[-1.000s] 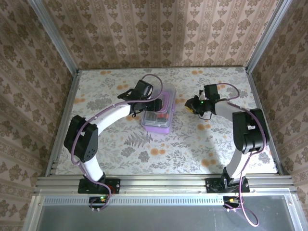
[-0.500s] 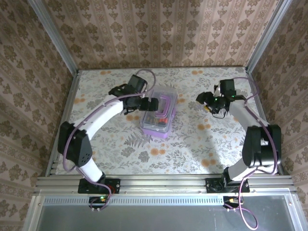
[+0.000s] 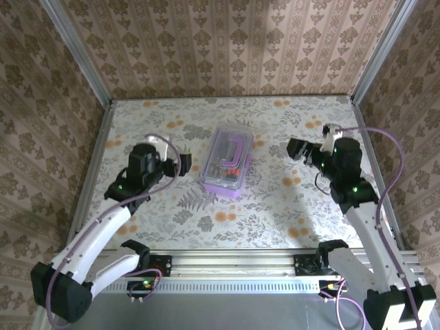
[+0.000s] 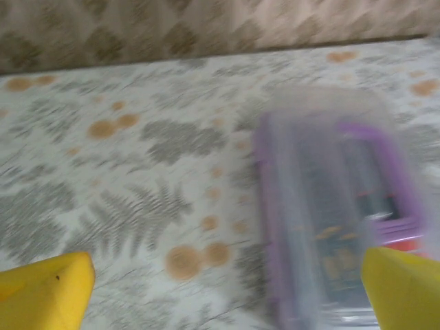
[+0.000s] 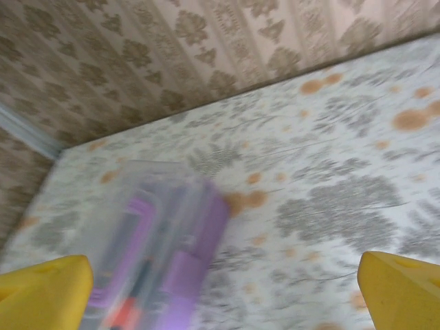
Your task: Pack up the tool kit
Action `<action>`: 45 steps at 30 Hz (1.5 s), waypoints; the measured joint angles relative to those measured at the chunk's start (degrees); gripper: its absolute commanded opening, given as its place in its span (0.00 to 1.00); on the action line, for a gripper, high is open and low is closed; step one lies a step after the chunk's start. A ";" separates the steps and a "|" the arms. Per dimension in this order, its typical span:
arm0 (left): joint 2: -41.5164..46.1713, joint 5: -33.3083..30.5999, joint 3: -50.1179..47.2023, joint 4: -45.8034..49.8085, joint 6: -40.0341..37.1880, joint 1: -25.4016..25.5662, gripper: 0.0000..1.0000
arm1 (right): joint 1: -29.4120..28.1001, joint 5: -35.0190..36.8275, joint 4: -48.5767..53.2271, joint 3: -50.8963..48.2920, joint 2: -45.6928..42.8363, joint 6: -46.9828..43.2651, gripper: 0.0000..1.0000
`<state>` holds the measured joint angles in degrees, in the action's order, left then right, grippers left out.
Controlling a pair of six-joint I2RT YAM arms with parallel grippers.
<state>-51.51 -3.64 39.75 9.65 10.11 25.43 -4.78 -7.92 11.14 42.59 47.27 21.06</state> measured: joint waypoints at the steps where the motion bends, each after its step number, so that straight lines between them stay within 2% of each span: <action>1: 1.25 -0.94 -4.26 -3.37 -1.22 -1.68 1.00 | 0.00 1.51 -1.86 -3.32 -1.70 -2.49 1.00; 6: 3.82 -7.96 -14.69 -15.65 -5.97 -5.92 1.00 | 0.02 7.76 -10.05 -16.68 -9.35 -11.69 1.00; 11: 1.40 -16.13 -23.69 -36.39 -8.59 -10.54 1.00 | 0.13 9.07 -19.89 -23.76 -10.82 -18.05 1.00; 14: -4.94 -18.34 -27.58 -44.41 -10.54 -12.48 1.00 | 0.63 9.42 -23.37 -25.42 -7.63 -19.87 1.00; 21: -23.21 -16.37 -28.96 -62.58 -13.31 -16.15 1.00 | 2.45 9.46 -33.20 -27.67 3.41 -22.05 1.00; 25: -34.82 -15.19 -28.94 -73.40 -14.99 -16.28 1.00 | 2.95 9.05 -44.33 -29.90 12.61 -21.77 1.00; 29: -39.67 -13.00 -27.98 -76.94 -16.61 -16.85 1.00 | 3.37 9.07 -52.68 -30.32 22.45 -21.77 1.00; 35: -39.87 -10.80 -24.85 -76.72 -17.09 -17.73 1.00 | 3.69 11.72 -53.81 -26.49 26.27 -20.65 1.00; 40: -39.47 -9.73 -21.09 -71.28 -16.02 -20.37 1.00 | 3.72 12.09 -60.33 -25.99 28.44 -19.78 1.00; 45: -38.86 -8.94 -19.41 -67.78 -14.05 -22.91 1.00 | 3.39 13.62 -71.12 -28.17 40.17 -19.12 1.00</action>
<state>-90.37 -12.58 20.34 -58.13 -3.95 2.52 -1.39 5.69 -59.99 14.41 87.44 1.93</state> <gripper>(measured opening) 0.999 0.999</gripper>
